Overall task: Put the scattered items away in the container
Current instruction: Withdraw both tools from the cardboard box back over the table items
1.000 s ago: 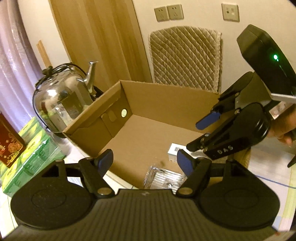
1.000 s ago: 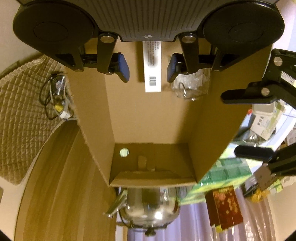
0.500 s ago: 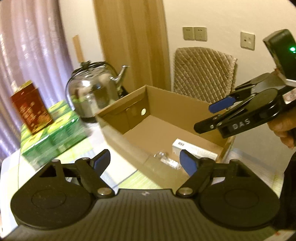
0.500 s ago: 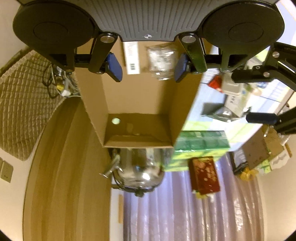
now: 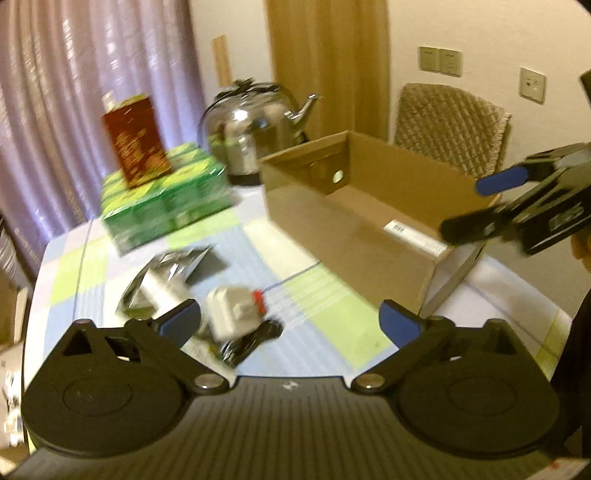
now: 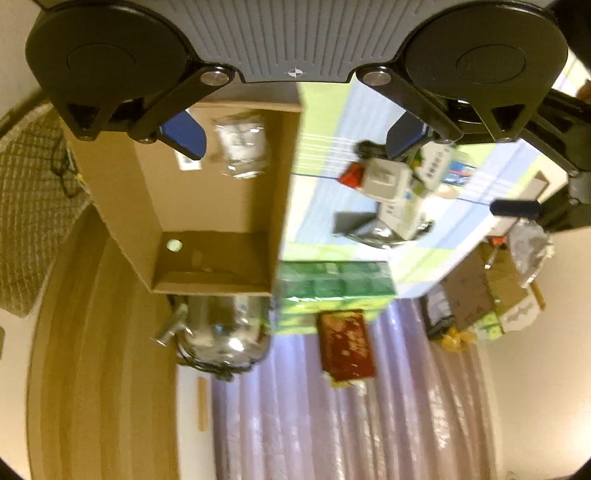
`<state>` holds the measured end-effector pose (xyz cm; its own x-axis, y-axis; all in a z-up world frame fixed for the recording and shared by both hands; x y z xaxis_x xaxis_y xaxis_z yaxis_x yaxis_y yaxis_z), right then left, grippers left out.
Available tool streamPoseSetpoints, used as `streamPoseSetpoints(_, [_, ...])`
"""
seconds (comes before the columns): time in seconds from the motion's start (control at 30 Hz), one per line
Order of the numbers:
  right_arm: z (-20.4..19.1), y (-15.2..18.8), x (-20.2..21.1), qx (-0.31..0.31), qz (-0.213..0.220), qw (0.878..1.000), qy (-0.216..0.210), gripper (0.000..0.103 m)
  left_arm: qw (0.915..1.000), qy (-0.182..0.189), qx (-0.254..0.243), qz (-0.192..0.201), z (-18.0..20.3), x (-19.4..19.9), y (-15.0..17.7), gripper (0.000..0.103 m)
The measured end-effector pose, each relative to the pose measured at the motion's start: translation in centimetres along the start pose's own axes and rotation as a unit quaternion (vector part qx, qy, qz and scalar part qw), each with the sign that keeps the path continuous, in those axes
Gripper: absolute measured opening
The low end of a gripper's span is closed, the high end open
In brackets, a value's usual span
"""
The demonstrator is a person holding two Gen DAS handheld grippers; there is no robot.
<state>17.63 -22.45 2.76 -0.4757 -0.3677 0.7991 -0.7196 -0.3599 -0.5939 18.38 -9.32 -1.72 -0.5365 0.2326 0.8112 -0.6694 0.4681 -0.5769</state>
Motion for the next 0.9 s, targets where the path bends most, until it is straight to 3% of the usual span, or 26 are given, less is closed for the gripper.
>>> streamPoseSetpoints(0.4, [-8.0, 1.8, -3.6, 0.059, -0.024, 0.997, -0.046, 0.101, 0.992, -0.053, 0.099, -0.057, -9.2, 0.3, 9.3, 0.102])
streamPoseSetpoints(0.57, [-9.9, 2.4, -6.0, 0.064, -0.047, 0.995, -0.063, 0.101, 0.9894, -0.057, 0.118, -0.062, -11.2, -0.5, 10.2, 0.102])
streamPoseSetpoints(0.9, [-12.4, 1.3, -11.0, 0.026, -0.081, 0.992, -0.096, 0.101, 0.9902, -0.064, 0.094, -0.081, -14.9, -4.1, 10.1, 0.102])
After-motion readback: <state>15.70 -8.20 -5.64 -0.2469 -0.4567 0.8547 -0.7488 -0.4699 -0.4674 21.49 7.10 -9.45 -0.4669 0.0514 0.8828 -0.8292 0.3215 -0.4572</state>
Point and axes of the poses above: each gripper's, at about its wrist camera, not at the fingertips, and x roughly against the way its jaws point, z to its right, y to its underside, the point moved 10 cm from there along -x, roughly the way its jaws point, and after that the axes turned 15 degrees about -z, right-handed, at the moved point
